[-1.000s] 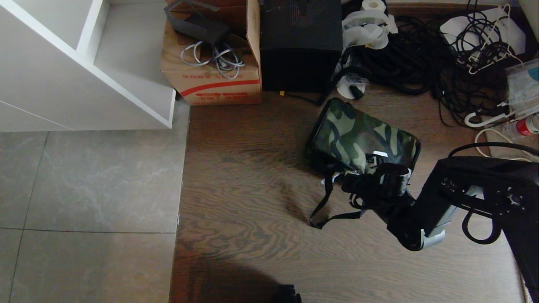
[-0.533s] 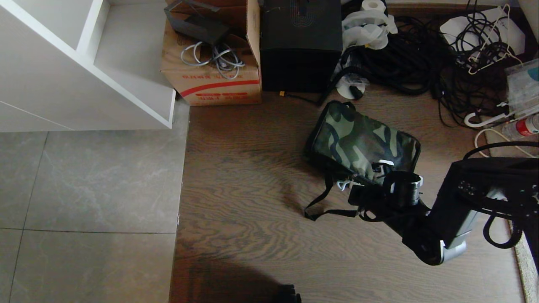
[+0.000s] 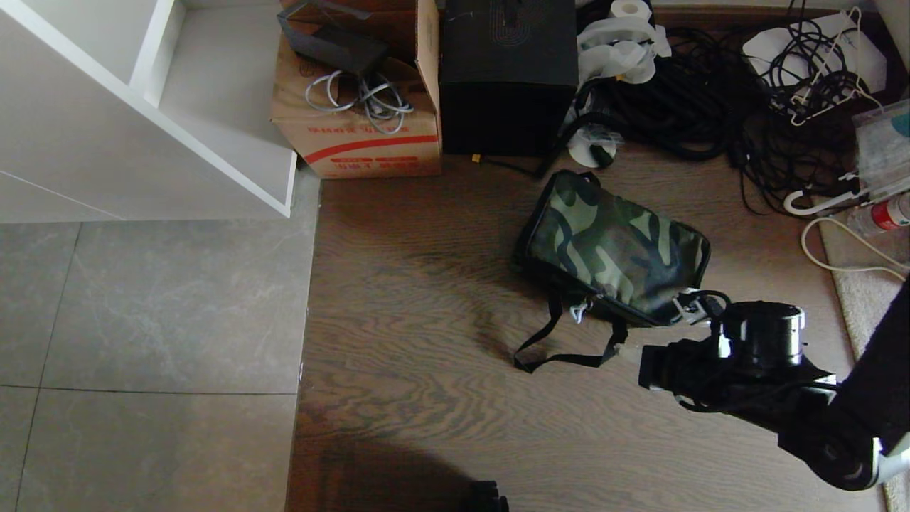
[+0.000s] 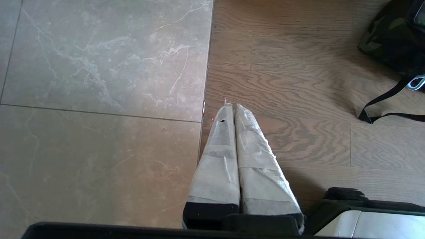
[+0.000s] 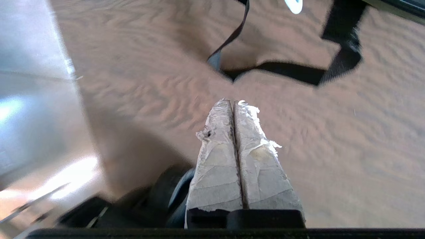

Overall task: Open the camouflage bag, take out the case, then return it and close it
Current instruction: Open the top of the storage box

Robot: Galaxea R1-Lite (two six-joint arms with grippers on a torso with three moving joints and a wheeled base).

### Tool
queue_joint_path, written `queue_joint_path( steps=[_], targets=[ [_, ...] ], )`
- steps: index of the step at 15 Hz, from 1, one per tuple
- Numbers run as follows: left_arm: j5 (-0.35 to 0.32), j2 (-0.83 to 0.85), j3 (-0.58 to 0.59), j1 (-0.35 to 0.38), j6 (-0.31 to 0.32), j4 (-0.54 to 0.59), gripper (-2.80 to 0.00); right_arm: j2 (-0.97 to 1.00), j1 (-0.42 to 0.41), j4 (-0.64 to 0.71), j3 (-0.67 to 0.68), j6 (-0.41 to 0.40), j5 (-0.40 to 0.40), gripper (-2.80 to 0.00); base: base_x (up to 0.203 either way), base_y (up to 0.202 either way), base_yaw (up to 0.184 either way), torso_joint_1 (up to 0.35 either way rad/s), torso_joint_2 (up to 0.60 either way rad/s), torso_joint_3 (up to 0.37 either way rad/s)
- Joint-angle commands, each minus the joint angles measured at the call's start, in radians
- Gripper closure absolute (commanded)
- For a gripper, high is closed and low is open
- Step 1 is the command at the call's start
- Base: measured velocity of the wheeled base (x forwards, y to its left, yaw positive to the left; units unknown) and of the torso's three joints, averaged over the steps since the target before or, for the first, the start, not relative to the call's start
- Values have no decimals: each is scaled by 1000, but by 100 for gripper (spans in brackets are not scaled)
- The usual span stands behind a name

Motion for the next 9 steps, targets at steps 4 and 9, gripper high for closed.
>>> queue_joint_path(
  steps=[4, 9],
  targets=[
    [1, 1, 9, 0, -1, -1, 0, -420, -130, 313, 96, -15, 190, 0, 0, 0, 0, 0, 0, 0],
    [1, 0, 9, 0, -1, 0, 0, -917, -147, 701, 182, -101, 224, 0, 0, 0, 0, 0, 0, 0]
  ],
)
